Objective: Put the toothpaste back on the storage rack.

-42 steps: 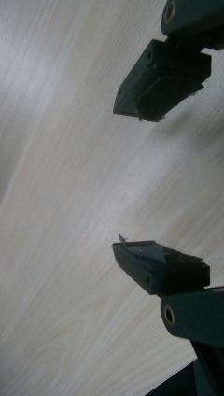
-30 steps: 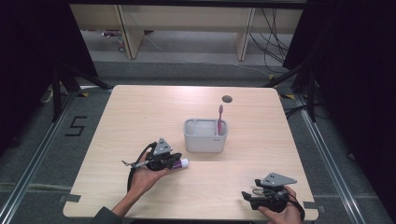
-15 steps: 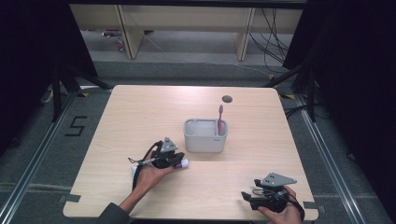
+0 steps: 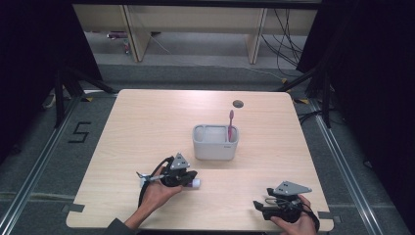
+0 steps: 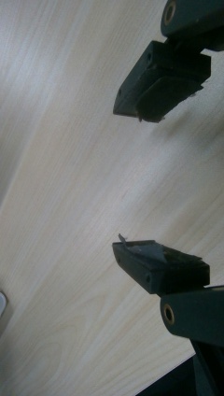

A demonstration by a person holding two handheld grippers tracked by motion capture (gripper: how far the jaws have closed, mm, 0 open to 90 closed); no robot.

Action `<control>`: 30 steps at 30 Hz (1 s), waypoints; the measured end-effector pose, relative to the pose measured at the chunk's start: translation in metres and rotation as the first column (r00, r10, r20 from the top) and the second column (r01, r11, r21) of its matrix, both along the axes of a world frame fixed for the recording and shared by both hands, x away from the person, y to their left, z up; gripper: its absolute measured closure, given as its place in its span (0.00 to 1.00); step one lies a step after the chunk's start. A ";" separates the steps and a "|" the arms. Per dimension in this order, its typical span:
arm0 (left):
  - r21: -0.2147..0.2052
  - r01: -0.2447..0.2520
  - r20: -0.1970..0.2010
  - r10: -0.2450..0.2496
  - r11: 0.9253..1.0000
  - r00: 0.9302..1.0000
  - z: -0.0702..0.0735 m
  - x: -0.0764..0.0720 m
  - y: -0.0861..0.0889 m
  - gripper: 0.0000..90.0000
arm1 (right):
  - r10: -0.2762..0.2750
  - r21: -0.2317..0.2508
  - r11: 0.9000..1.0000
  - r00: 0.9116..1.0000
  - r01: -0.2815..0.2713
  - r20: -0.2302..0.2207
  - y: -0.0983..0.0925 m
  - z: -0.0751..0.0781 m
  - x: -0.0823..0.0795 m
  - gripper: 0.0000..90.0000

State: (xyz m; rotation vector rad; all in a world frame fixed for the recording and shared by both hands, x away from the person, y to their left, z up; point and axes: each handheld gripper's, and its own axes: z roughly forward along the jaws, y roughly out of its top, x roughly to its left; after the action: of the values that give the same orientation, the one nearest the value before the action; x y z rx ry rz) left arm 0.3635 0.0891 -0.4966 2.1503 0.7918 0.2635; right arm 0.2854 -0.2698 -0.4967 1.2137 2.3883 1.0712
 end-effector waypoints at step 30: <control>0.025 0.090 -0.044 -0.089 0.996 0.995 -0.002 -0.074 0.039 0.98 | 0.016 -0.010 1.000 1.000 -0.016 0.006 0.001 0.000 0.001 0.33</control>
State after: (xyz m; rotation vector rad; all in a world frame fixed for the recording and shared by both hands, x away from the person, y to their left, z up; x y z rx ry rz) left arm 0.2893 0.1284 -0.4987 2.2164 0.7179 0.1829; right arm 0.2868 -0.2693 -0.4966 1.1888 2.4001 1.0647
